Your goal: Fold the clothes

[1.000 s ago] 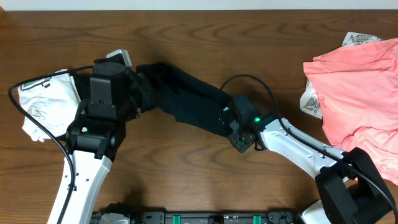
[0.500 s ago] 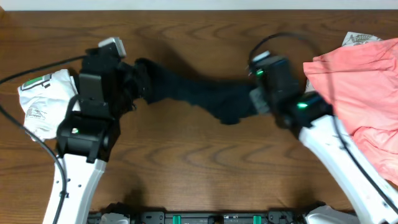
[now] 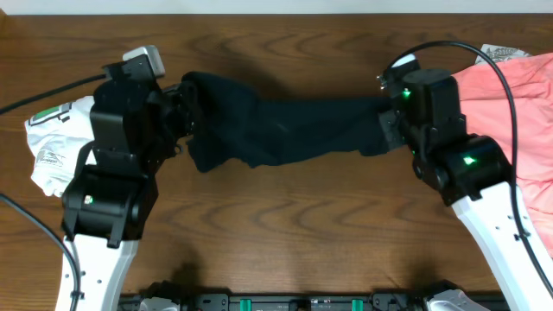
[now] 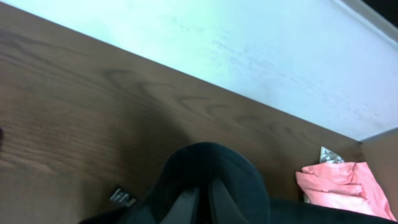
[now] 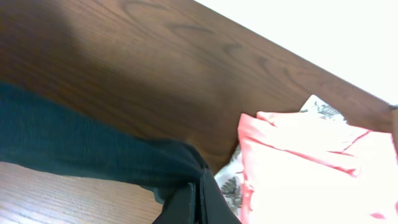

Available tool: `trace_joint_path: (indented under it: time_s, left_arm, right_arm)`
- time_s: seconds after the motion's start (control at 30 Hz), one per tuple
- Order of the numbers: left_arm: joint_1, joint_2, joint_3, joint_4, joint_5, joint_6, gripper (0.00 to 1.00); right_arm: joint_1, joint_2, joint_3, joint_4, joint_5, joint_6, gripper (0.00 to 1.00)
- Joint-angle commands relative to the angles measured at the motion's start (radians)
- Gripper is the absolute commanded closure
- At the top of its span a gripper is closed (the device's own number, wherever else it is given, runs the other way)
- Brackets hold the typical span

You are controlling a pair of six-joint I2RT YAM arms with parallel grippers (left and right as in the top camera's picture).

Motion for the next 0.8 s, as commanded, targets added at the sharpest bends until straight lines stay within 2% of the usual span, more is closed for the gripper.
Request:
trace_joint_path:
  time_s: [0.0,0.23,0.5,0.6,0.77]
  left_arm:
    - [0.004,-0.053,0.021,0.004,-0.028,0.021,0.94]
    - [0.004,-0.073,0.021,0.004,-0.064,0.021,0.94]
    - [0.004,0.102,0.021,0.035,-0.063,0.021,0.94]
    - [0.004,0.199,0.021,0.098,-0.063,0.021,0.94]
    - [0.005,0.351,0.023,0.331,-0.056,0.021,0.94]
  right_arm:
    - [-0.009,-0.037,0.05,-0.011,0.014,-0.082,0.99]
    - [-0.019,-0.029,0.072,0.023,0.0,-0.094,0.99]
    - [-0.071,0.128,0.072,0.102,-0.05,-0.105,0.99]
    - [-0.091,0.227,0.072,0.197,-0.054,-0.108,0.99]
    - [-0.117,0.356,0.072,0.511,-0.025,-0.108,0.99]
